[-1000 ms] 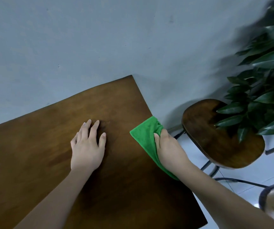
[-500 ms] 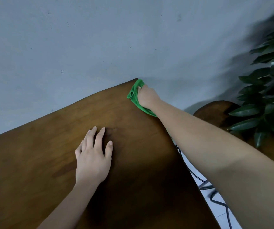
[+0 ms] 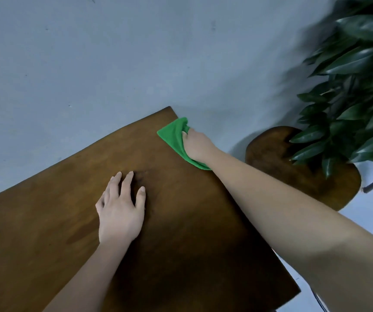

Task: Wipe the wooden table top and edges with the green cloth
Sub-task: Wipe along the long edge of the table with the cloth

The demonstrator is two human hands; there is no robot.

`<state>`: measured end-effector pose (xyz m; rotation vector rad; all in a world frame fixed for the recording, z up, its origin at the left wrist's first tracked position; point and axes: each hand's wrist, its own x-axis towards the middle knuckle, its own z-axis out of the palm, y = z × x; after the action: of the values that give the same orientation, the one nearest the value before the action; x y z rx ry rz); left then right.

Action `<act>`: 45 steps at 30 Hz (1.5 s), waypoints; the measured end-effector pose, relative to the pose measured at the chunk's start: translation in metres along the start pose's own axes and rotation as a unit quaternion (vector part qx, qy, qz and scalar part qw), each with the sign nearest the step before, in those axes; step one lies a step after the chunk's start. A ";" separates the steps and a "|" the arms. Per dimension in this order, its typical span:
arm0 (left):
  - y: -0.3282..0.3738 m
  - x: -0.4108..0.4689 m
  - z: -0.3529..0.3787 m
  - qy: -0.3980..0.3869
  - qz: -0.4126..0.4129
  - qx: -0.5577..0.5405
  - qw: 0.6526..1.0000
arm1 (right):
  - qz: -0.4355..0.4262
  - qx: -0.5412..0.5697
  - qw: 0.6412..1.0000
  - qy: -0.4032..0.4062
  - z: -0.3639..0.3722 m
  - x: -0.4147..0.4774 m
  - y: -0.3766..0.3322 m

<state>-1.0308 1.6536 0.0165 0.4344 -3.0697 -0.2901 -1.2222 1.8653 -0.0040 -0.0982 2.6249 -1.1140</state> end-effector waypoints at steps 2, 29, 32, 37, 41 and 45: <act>-0.001 0.000 -0.001 0.001 0.007 -0.011 1.000 | -0.002 -0.005 1.000 0.006 0.001 -0.034 0.015; 0.112 -0.146 0.030 -0.013 0.144 -0.008 0.990 | -0.008 0.098 0.995 -0.011 -0.002 -0.348 0.135; 0.117 -0.147 0.029 -0.010 0.135 0.007 0.991 | -0.014 0.111 0.993 -0.023 -0.002 -0.326 0.131; 0.119 -0.147 0.030 -0.005 0.139 0.017 0.990 | -0.008 0.136 0.990 -0.038 -0.007 -0.269 0.110; 0.119 -0.147 0.031 -0.004 0.133 0.025 0.991 | 0.011 0.151 0.987 -0.058 -0.010 -0.223 0.092; 0.120 -0.146 0.032 -0.005 0.127 0.029 0.992 | 0.016 0.159 0.984 -0.073 -0.015 -0.208 0.086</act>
<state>-0.9245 1.8131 0.0076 0.0419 -3.1019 -0.1947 -1.0236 1.9715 -0.0063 -0.0662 2.2821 -1.4400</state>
